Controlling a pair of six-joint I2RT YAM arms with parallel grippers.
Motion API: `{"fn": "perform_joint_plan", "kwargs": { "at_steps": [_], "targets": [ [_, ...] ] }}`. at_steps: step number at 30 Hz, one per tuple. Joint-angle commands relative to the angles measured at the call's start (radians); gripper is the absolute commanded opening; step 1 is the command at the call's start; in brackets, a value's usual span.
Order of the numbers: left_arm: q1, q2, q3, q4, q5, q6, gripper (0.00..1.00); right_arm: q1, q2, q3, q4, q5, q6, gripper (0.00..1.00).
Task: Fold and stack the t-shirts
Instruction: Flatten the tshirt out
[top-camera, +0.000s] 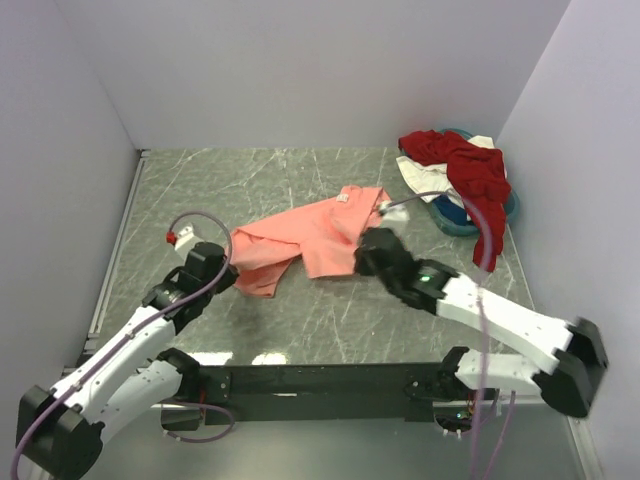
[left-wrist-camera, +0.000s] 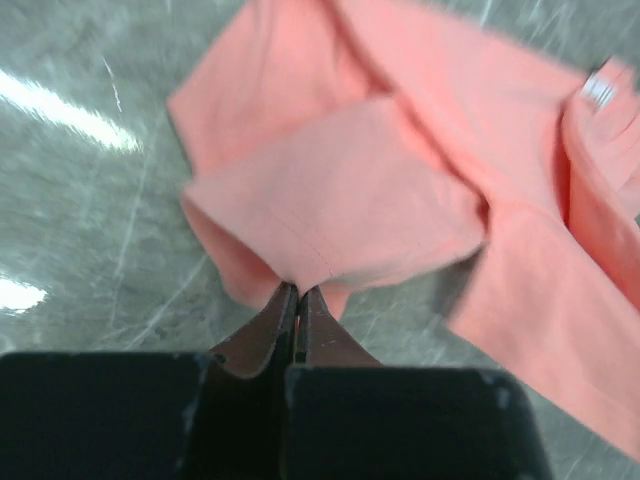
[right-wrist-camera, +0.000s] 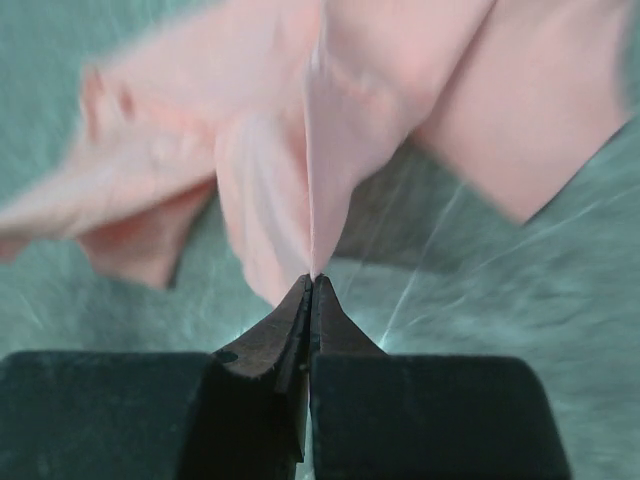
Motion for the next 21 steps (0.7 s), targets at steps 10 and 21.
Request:
{"fn": "perform_joint_plan", "kwargs": {
  "at_steps": [10,21],
  "targets": [
    [0.011,-0.158,0.523,-0.272,-0.367,0.067,0.01,-0.15,-0.403,0.543,-0.233,0.194,-0.286,0.0],
    [0.011,-0.196,0.77,-0.206,-0.485,0.177,0.01,-0.15,-0.331,0.878,-0.109,0.222,-0.431,0.0]
  ]
}}
